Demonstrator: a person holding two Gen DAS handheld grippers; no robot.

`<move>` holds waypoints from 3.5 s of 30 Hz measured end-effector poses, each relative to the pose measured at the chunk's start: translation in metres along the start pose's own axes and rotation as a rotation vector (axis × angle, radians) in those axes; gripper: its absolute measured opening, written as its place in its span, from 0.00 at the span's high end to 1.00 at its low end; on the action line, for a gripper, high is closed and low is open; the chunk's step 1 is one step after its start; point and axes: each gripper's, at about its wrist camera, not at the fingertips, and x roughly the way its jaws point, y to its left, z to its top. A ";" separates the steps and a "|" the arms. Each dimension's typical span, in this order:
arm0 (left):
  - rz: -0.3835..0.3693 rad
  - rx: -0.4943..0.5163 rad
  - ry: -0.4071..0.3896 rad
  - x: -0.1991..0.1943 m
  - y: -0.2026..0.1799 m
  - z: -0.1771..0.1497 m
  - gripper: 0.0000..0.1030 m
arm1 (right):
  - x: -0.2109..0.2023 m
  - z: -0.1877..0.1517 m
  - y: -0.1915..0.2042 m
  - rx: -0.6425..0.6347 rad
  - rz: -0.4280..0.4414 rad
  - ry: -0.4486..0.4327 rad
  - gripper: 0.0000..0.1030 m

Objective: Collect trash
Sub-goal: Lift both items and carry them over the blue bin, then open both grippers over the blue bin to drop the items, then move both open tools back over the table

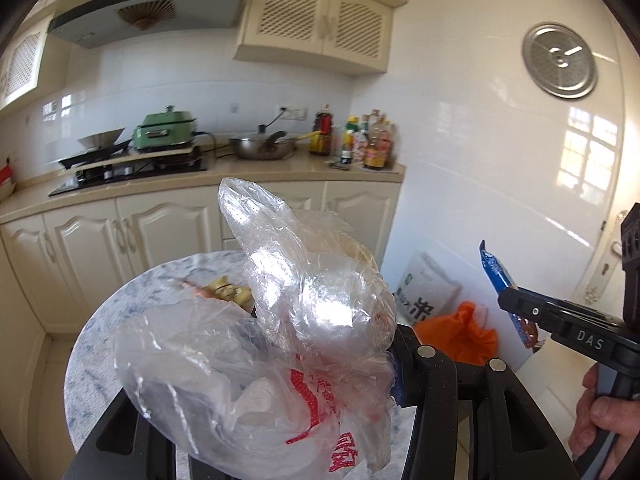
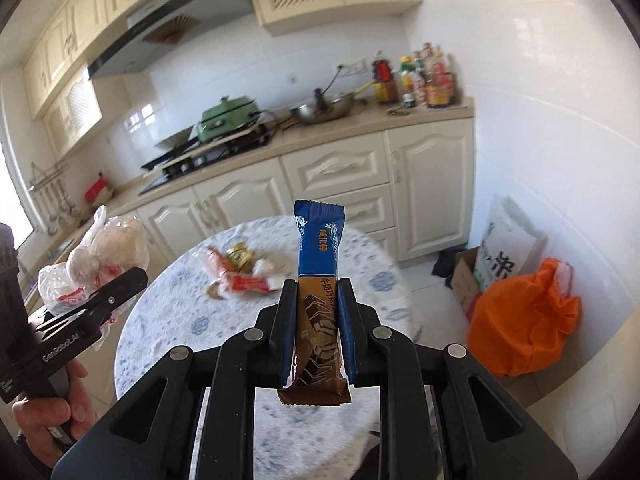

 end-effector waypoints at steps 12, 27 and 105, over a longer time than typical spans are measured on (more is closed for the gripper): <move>-0.179 0.086 0.023 0.030 -0.062 0.007 0.57 | -0.048 -0.009 -0.096 0.134 -0.157 -0.053 0.81; -0.383 0.205 0.306 0.184 -0.159 -0.014 0.57 | -0.032 -0.065 -0.229 0.347 -0.314 0.081 0.81; -0.016 -0.024 0.042 -0.025 0.015 0.025 0.01 | 0.010 -0.003 -0.038 0.143 -0.110 0.013 0.00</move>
